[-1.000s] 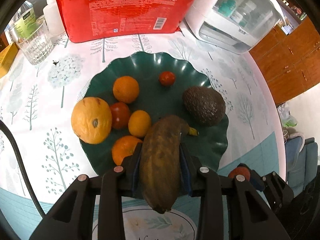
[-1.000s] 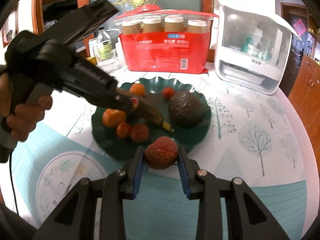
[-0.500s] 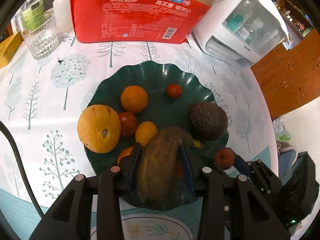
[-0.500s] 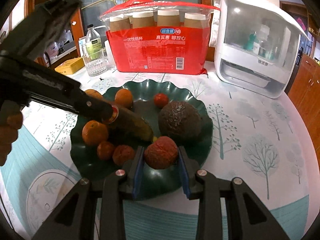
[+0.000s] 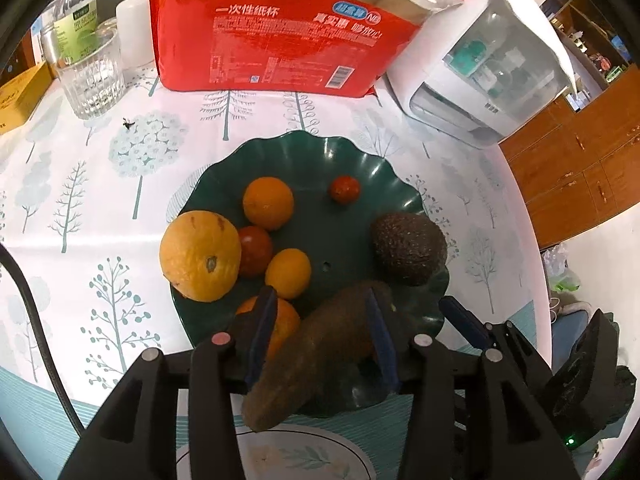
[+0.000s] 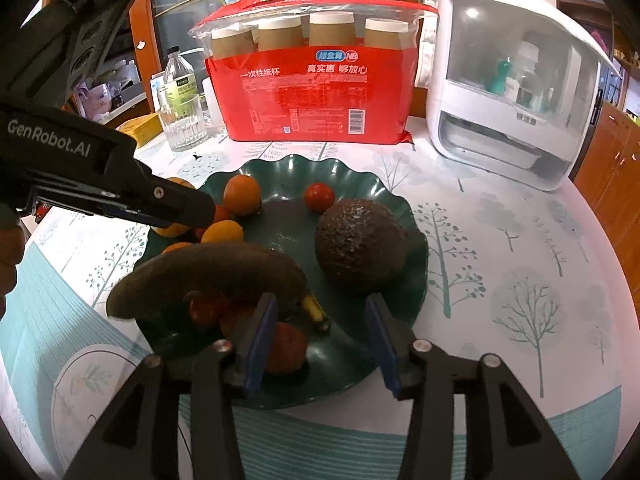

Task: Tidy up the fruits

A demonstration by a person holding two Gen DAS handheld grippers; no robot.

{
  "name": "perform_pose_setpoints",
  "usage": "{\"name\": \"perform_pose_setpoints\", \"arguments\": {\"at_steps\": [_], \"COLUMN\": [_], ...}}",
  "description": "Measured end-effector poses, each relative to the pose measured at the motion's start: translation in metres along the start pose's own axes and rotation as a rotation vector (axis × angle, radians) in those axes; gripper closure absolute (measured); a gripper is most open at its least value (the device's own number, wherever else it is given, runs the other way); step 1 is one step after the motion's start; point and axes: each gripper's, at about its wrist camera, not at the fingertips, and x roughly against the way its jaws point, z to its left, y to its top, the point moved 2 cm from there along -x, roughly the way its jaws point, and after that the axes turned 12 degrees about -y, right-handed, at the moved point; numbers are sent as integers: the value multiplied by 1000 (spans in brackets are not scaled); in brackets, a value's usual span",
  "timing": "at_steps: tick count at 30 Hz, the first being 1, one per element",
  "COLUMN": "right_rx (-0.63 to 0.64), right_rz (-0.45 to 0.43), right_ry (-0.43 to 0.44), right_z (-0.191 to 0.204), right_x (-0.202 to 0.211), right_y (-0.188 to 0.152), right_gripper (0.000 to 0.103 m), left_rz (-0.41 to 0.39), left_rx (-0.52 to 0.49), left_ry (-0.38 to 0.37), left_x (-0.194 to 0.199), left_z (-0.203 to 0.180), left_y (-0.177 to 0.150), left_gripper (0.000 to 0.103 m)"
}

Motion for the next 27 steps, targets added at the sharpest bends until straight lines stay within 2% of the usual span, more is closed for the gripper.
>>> {"name": "perform_pose_setpoints", "arguments": {"at_steps": [5, 13, 18, 22, 24, 27], "right_rx": [-17, -92, -138, -130, -108, -82], "right_rz": [-2, 28, 59, 98, 112, 135], "right_ry": [-13, -16, 2, 16, 50, 81], "right_z": [-6, -19, -28, -31, -30, -30], "right_x": [10, 35, 59, 79, 92, 107], "right_y": [-3, -16, -33, -53, -65, -82], "right_gripper": [52, 41, 38, 35, 34, 28], "left_rz": [-27, -101, -136, -150, -152, -160], "left_rx": [-16, -30, -3, 29, 54, 109], "left_ry": [3, 47, 75, 98, 110, 132], "left_x": [16, 57, 82, 98, 103, 109], "left_z": [-8, -20, -21, -20, -20, -19], "left_y": [-3, -26, -57, -92, -114, -150], "left_gripper": [52, 36, 21, 19, 19, 18]}}
